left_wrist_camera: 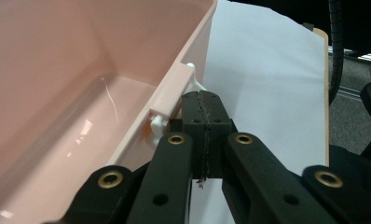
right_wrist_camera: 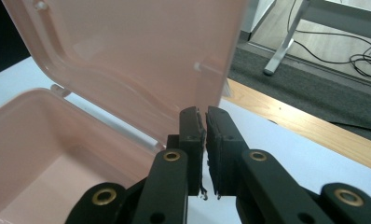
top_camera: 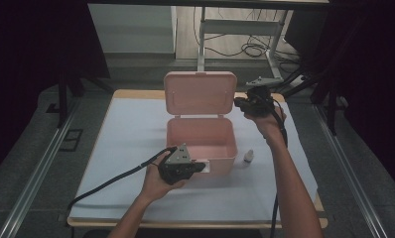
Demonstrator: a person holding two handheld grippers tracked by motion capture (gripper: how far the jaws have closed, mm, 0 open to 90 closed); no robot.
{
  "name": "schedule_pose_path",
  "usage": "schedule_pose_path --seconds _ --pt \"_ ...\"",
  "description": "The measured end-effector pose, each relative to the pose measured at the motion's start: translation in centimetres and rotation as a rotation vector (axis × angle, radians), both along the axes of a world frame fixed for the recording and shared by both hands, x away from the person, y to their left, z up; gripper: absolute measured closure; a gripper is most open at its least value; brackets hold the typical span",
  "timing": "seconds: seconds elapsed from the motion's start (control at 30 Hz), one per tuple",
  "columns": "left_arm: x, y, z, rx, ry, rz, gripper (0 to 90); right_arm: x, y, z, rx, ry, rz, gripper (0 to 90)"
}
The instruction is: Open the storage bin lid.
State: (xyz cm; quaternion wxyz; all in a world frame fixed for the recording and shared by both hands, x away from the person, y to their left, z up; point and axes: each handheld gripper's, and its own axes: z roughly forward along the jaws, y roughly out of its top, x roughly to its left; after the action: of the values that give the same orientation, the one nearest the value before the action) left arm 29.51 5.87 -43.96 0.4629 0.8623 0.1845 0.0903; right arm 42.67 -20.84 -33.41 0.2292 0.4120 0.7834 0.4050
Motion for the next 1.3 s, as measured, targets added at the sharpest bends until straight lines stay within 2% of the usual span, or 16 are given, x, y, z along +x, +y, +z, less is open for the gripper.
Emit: schedule_pose_path --seconds 0.2,0.5,0.7,1.0,1.2,1.3 --pt "-0.1 -0.1 0.0 -0.006 0.002 0.004 90.0 -0.7 -0.8 -0.4 -0.031 0.014 -0.004 84.0" --pt "-0.1 -0.1 0.0 -0.003 0.0 0.006 90.0 -2.0 -2.1 -1.4 -0.042 0.039 0.029 80.2" --pt "-0.1 -0.1 0.0 -0.001 0.001 0.008 90.0 -2.8 -2.9 -2.1 -0.075 0.064 0.055 71.3" --pt "-0.1 -0.1 -0.1 -0.006 0.002 0.009 90.0 -4.1 -4.0 -2.1 -0.137 0.11 0.086 58.9" --pt "-0.1 -0.1 -0.1 -0.009 0.004 0.01 90.0 -5.2 -4.7 -2.4 -0.169 0.144 0.097 54.8" --pt "-0.1 -0.1 0.0 -0.01 0.008 0.011 90.0 -5.6 -5.0 -2.7 -0.18 0.147 0.101 53.7"
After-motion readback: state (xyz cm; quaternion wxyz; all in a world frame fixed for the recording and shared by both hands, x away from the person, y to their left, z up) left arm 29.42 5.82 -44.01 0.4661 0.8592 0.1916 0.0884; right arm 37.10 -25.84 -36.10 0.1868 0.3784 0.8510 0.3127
